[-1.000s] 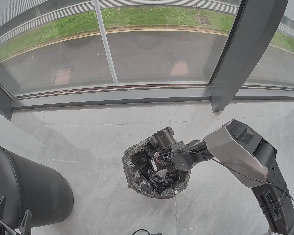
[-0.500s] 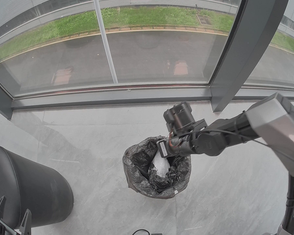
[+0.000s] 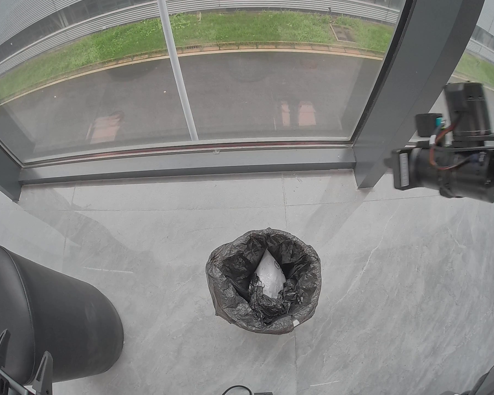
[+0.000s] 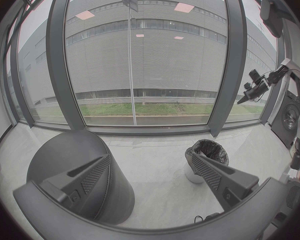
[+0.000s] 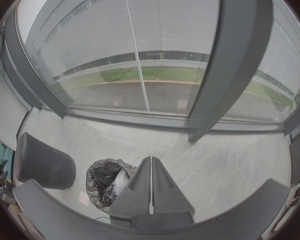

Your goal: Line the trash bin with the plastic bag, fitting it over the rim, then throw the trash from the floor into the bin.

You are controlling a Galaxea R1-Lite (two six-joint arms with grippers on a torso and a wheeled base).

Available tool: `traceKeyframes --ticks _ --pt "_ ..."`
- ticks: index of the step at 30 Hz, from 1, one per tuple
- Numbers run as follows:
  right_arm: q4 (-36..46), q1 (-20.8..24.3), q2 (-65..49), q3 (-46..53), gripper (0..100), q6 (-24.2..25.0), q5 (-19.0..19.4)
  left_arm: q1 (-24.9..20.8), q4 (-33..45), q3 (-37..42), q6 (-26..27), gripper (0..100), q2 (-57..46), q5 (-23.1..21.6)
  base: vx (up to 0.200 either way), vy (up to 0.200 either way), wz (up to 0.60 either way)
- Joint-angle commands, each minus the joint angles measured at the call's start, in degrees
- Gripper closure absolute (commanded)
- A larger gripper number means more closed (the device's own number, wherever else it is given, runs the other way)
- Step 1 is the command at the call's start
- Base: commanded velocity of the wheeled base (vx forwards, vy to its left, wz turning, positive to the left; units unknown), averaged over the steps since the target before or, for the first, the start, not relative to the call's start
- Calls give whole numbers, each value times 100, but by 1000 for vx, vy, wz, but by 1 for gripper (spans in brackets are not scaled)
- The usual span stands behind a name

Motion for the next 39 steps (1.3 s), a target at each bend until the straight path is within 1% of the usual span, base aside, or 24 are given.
traceKeyframes --ticks 1,5,7,11,12,13,14,15,16,17,20,21,25,28,32,36,38,39 --pt "520 -714 -2642 869 100 -394 -10 0 -7 101 -4 0 -85 1 0 0 0" --pt "1372 -723 -3916 957 100 -641 -10 0 -7 101 -4 0 -85 1 0 0 0" --pt "1750 -793 -4514 1010 100 -755 -80 0 -7 101 -4 0 -85 1 0 0 0" --pt "2286 -1374 -5490 1115 100 -799 -291 0 -7 101 -4 0 -85 1 0 0 0" --pt "2383 -1523 -5736 1115 100 -799 -300 0 -7 101 -4 0 -85 10 0 0 0" --pt "2409 -1567 -5797 1115 100 -808 -300 0 -7 101 -4 0 -85 10 0 0 0" --pt "2576 -1795 -6166 1107 100 -869 -300 0 -7 101 -4 0 -85 1 0 0 0" --pt "2699 -1945 -6395 1098 100 -913 -300 0 -7 101 -4 0 -85 1 0 0 0" --pt "2743 -1980 -6456 1089 100 -931 -291 0 -7 101 -4 0 -85 1 0 0 0" --pt "2954 -2200 -6799 1089 100 -1001 -282 0 -7 101 -4 0 -85 1 0 0 0" --pt "3121 -2323 -7019 1080 100 -992 -291 0 -7 101 -4 0 -85 1 0 0 0" --pt "3314 -2534 -7274 1080 100 -983 -291 0 -7 101 -4 0 -85 1 0 0 0" --pt "3666 -2973 -7792 1203 100 -983 -264 0 -7 101 -4 0 -85 1 0 0 0" --pt "3798 -3008 -8197 1405 100 -1001 -229 0 -7 101 -4 0 -85 10 0 0 0" --pt "3807 -2964 -8346 1511 100 -1001 -229 0 -7 101 -4 0 -85 10 0 0 0" --pt "3807 -2815 -8583 1713 100 -1001 -264 0 -7 101 -4 0 -85 1 0 0 0" --pt "3754 -2595 -8944 1924 100 -1054 -229 0 -7 101 5 0 -85 1 0 0 0" --pt "3763 -2569 -9005 1968 100 -1027 -203 0 -7 101 -4 0 -85 1 0 0 0"
